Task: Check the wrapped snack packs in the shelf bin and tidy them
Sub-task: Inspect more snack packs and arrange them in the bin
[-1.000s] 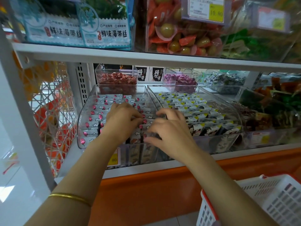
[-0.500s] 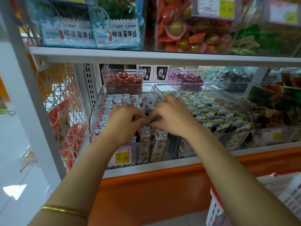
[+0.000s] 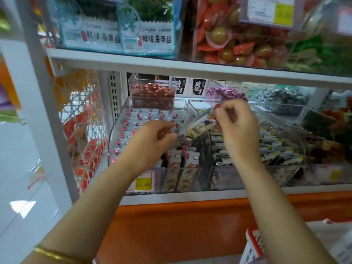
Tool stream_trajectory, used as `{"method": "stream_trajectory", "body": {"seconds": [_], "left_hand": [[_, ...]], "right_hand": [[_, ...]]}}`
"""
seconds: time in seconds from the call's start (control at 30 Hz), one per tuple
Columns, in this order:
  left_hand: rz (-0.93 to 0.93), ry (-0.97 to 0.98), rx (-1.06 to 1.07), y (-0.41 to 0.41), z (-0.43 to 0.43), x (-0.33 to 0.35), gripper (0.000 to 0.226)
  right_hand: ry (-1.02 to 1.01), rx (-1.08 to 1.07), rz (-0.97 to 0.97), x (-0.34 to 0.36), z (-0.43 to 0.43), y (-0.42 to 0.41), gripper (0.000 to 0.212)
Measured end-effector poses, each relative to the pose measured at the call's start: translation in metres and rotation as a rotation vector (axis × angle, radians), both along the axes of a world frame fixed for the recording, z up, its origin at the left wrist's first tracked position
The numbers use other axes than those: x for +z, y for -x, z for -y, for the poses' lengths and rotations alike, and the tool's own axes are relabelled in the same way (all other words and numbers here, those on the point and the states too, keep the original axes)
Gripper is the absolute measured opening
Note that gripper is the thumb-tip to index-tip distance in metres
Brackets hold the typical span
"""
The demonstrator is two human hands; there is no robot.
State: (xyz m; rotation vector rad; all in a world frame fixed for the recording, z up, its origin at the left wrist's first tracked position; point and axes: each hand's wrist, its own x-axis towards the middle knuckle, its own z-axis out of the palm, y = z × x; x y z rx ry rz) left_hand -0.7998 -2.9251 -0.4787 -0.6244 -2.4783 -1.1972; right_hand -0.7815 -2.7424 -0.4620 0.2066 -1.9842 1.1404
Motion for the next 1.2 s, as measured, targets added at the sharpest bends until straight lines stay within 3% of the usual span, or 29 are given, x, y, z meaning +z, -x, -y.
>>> {"method": "stream_trajectory", "body": {"seconds": [0.13, 0.33, 0.53, 0.83, 0.9, 1.03, 1.17, 1.2], "left_hand": [[0.125, -0.089, -0.051, -0.007, -0.001, -0.001, 0.039], [0.343, -0.422, -0.037, -0.008, 0.006, 0.001, 0.019], [0.453, -0.653, -0.079, -0.008, 0.008, 0.003, 0.013], [0.619, -1.022, -0.192, -0.010, 0.016, 0.008, 0.010], [0.642, -1.046, -0.227, -0.010, 0.018, 0.009, 0.009], [0.669, -1.032, -0.246, -0.012, 0.022, 0.011, 0.028], [0.720, -1.033, -0.188, -0.014, 0.026, 0.010, 0.017], [0.726, -1.056, -0.189, -0.013, 0.027, 0.009, 0.023]], "right_hand": [[0.291, 0.146, 0.109, -0.007, 0.003, -0.006, 0.008], [0.684, 0.341, 0.257, -0.013, 0.002, -0.010, 0.013], [0.927, 0.590, 0.379, -0.016, 0.002, -0.016, 0.012], [1.056, 0.749, 0.445, -0.020, 0.010, -0.020, 0.023], [1.056, 0.763, 0.440, -0.019, 0.010, -0.020, 0.030], [1.056, 0.770, 0.434, -0.020, 0.010, -0.019, 0.040], [0.921, 0.681, 0.374, -0.023, 0.009, -0.018, 0.033], [0.845, 0.633, 0.348, -0.024, 0.009, -0.017, 0.030]]}}
